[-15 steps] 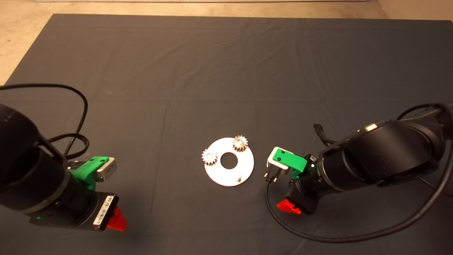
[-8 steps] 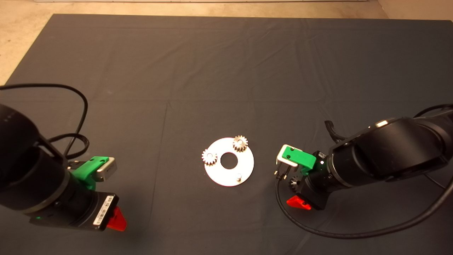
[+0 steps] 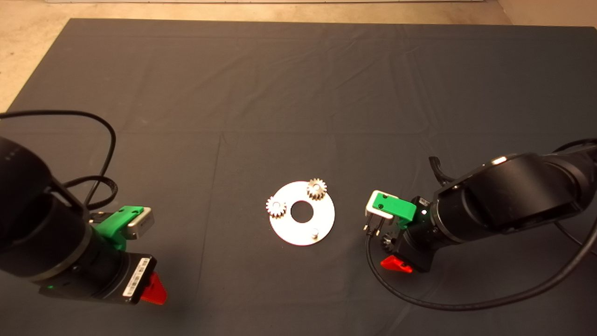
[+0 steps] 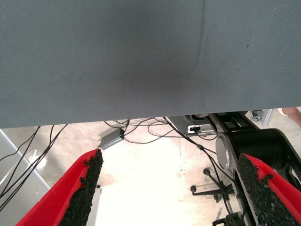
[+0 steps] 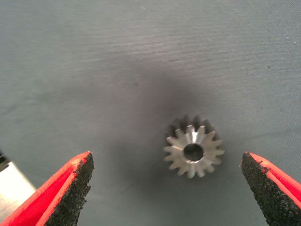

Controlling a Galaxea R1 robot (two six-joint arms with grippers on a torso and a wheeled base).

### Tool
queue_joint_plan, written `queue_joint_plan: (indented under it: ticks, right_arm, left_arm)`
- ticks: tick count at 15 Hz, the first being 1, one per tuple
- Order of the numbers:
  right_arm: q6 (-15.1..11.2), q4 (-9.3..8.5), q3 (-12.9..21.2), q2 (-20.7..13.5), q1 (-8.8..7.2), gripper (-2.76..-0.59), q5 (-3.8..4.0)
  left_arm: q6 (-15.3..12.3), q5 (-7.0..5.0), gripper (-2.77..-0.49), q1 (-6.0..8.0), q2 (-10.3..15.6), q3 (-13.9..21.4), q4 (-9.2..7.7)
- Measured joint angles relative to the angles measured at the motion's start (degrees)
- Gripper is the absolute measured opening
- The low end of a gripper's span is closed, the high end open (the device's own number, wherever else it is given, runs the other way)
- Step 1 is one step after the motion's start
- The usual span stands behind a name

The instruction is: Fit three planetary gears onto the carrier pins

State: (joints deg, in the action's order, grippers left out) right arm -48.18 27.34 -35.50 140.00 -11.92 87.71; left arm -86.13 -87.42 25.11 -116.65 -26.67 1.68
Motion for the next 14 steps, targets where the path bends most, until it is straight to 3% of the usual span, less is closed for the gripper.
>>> queue_joint_plan:
  ticks: [6,14]
  right_arm:
    - [2.95,2.0,-0.8,-0.78,2.43,-1.02,-0.01]
    - [5.32,3.83,-1.12,-4.3,3.83,-1.02,0.0]
  left_arm:
    - [0.0,0.01,-1.22,0.0,-0.02,0.02,0.0]
    - [0.0,0.01,-1.22,0.0,-0.02,0.02,-0.01]
